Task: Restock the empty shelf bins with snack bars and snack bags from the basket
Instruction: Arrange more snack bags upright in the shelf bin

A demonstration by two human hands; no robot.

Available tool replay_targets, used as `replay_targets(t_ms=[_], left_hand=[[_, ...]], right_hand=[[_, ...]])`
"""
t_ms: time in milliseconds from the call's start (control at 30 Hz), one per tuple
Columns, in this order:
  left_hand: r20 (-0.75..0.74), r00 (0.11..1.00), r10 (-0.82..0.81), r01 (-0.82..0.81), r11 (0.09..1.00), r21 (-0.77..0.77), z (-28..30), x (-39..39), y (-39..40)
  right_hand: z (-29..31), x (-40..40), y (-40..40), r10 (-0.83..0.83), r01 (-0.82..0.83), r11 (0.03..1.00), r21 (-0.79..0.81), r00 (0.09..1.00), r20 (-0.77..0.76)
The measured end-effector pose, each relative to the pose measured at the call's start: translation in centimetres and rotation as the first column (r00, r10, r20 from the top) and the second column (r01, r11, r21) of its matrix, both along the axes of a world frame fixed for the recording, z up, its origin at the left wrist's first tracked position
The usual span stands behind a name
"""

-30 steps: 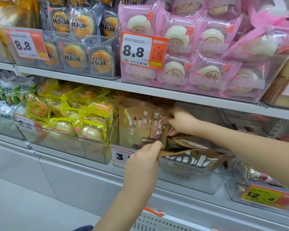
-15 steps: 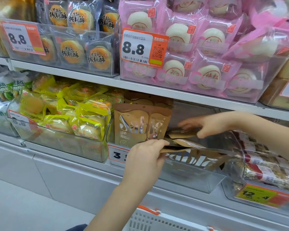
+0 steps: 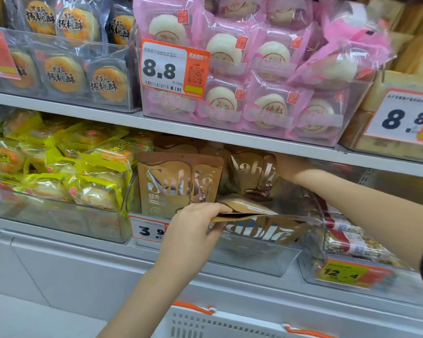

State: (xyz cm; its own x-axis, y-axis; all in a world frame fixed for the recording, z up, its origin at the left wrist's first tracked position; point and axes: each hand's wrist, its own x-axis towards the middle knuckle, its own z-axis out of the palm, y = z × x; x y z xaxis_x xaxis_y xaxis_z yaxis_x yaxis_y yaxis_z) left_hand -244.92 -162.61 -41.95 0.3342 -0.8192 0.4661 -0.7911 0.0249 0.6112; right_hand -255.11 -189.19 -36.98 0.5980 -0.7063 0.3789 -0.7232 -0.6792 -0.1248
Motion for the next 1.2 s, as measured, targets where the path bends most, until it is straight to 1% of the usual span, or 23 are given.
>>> replay_targets(t_ms=[33, 67, 133, 167, 200, 233, 267, 333, 367, 400, 467, 567, 667, 733, 767, 800, 833, 900, 967, 1000, 1033, 1067, 1200], left_hand=[[0.005, 1.000, 0.000, 0.000, 1.000, -0.002, 0.1, 0.0, -0.1], [0.016, 1.000, 0.002, -0.002, 1.000, -0.004, 0.2, 0.0, -0.2], [0.026, 1.000, -0.001, 0.001, 1.000, -0.003, 0.2, 0.1, -0.2], [0.026, 1.000, -0.002, 0.002, 1.000, -0.006, 0.2, 0.1, -0.3], [0.024, 1.000, 0.001, -0.001, 1.000, -0.007, 0.0, 0.2, -0.4], [0.024, 1.000, 0.006, -0.006, 1.000, -0.006, 0.0, 0.2, -0.4], [0.023, 1.000, 0.007, -0.007, 1.000, -0.006, 0.0, 0.2, -0.5], [0.020, 1.000, 0.009, -0.009, 1.000, 0.000, 0.1, 0.2, -0.6], [0.019, 1.000, 0.010, -0.010, 1.000, 0.005, 0.1, 0.2, -0.5], [0.017, 1.000, 0.009, -0.009, 1.000, 0.009, 0.2, 0.2, -0.5], [0.018, 1.000, 0.009, -0.009, 1.000, 0.018, 0.2, 0.1, -0.4], [0.025, 1.000, 0.013, -0.014, 1.000, 0.026, 0.4, 0.1, -0.2], [0.023, 1.000, 0.015, -0.016, 0.999, 0.042, 0.4, 0.1, -0.1], [0.017, 1.000, 0.010, -0.011, 0.999, 0.041, 0.5, 0.0, 0.0], [0.021, 1.000, 0.007, -0.008, 0.999, 0.042, 0.5, 0.0, 0.0], [0.025, 1.000, 0.006, -0.007, 0.999, 0.046, 0.5, 0.0, 0.0], [0.029, 1.000, 0.004, -0.006, 0.999, 0.046, 0.5, 0.0, 0.1], [0.037, 0.999, 0.001, -0.003, 0.999, 0.045, 0.6, -0.1, 0.2], [0.041, 0.999, -0.001, -0.001, 0.999, 0.048, 0.6, -0.2, 0.3], [0.040, 0.999, -0.003, 0.001, 0.999, 0.048, 0.5, -0.2, 0.4], [0.039, 0.999, -0.004, 0.002, 0.999, 0.048, 0.5, -0.1, 0.3], [0.041, 0.999, -0.004, 0.002, 0.999, 0.047, 0.5, -0.1, 0.3], [0.052, 0.999, 0.001, -0.003, 0.999, 0.048, 0.5, -0.1, 0.3]], right_hand=[[0.1, 0.3, -0.1, 0.000, -0.004, 0.998, 0.056, 0.998, 0.070], [0.1, 0.5, -0.4, 0.004, -0.027, 0.989, 0.148, 0.989, 0.149], [0.0, 0.6, -1.1, 0.008, -0.114, 0.934, 0.339, 0.954, 0.301], [0.1, 0.4, -1.5, 0.006, -0.151, 0.903, 0.402, 0.941, 0.340], [-0.4, 0.1, -2.8, 0.021, -0.183, 0.880, 0.438, 0.937, 0.349], [-0.9, -0.1, -4.3, 0.043, -0.193, 0.876, 0.441, 0.944, 0.327], [-0.7, 0.0, -3.8, 0.048, -0.180, 0.880, 0.440, 0.954, 0.295], [-1.0, 0.2, -3.9, 0.065, -0.114, 0.901, 0.418, 0.989, 0.131], [-1.1, 0.5, -3.8, 0.062, -0.077, 0.921, 0.383, 0.997, 0.050], [-1.2, 0.7, -3.6, 0.051, -0.057, 0.940, 0.336, 0.998, 0.028], [-1.3, 0.7, -3.2, 0.046, -0.066, 0.968, 0.243, 0.995, 0.085], [-0.9, 0.1, -1.7, 0.091, -0.095, 0.988, 0.119, 0.995, 0.039], [-0.1, -0.9, 0.6, 0.114, -0.117, 0.992, -0.037, 0.991, -0.073], [0.2, -1.7, 2.2, 0.101, -0.122, 0.988, -0.095, 0.974, -0.202], [0.3, -2.0, 3.1, 0.096, -0.122, 0.988, -0.099, 0.967, -0.236], [0.6, -2.5, 4.1, 0.126, -0.144, 0.987, -0.067, 0.967, -0.223], [0.8, -2.9, 5.2, 0.190, -0.193, 0.981, -0.001, 0.966, -0.178], [1.2, -3.9, 6.7, 0.299, -0.277, 0.938, 0.207, 0.951, -0.080], [1.2, -4.9, 7.2, 0.379, -0.303, 0.839, 0.453, 0.921, -0.086], [1.1, -5.2, 7.2, 0.432, -0.308, 0.788, 0.534, 0.894, -0.122], [0.9, -5.4, 7.0, 0.477, -0.308, 0.756, 0.577, 0.864, -0.164], [0.8, -5.5, 6.7, 0.503, -0.311, 0.744, 0.591, 0.843, -0.190], [1.0, -5.0, 6.5, 0.515, -0.315, 0.735, 0.600, 0.836, -0.192]])
